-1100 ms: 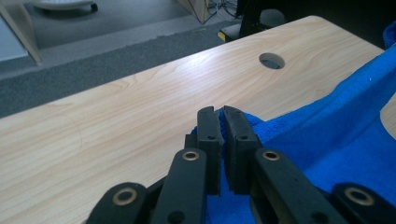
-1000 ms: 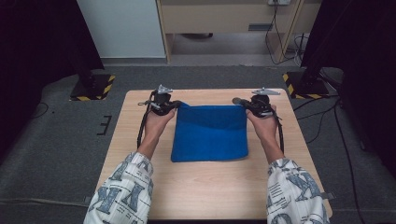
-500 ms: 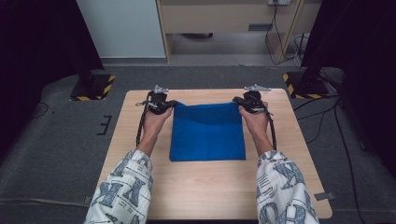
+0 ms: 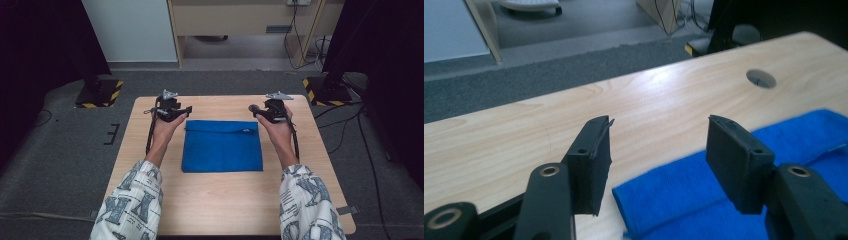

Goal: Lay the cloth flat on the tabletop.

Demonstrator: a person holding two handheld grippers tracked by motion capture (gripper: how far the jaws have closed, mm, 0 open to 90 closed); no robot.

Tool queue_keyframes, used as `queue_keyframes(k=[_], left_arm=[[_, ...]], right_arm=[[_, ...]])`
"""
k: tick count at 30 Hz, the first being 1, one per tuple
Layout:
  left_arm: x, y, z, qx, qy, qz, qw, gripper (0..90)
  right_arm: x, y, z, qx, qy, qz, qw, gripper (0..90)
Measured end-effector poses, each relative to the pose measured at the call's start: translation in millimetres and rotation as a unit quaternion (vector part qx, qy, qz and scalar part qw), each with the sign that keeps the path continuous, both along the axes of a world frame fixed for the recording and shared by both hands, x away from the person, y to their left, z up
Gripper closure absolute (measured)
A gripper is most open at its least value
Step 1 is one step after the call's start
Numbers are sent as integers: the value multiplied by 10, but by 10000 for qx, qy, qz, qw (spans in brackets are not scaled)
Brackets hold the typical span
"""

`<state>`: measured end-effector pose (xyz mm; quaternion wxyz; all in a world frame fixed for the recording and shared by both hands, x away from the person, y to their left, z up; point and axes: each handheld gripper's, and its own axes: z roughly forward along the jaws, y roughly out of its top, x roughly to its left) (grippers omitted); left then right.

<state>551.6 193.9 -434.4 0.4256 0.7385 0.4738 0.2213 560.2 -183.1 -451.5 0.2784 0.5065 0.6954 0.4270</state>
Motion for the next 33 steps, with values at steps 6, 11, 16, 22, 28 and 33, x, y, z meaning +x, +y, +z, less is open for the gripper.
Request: queue_keyframes(k=[6,11,16,22,28,33], left_arm=[[-265,-1,3,202,-27,-282,9994,466],[-508,9,-53,222,-32,-434,9988,472],[-701,34,-123,232,42,-523,9984,467],[-902,63,-285,146,125,-568,9982,461],[-996,41,-384,169,218,-685,9973,439],[-1051,47,-406,202,230,-706,9970,417]], right_arm=[[-219,-10,-61,45,141,257,9996,410],[-463,-35,-175,43,294,475,9984,509],[-688,-72,-295,103,389,636,9972,579],[-914,-99,-398,145,477,752,9959,623],[-1057,-106,-502,103,600,813,9948,606],[-1149,-94,-539,53,675,933,9933,555]])
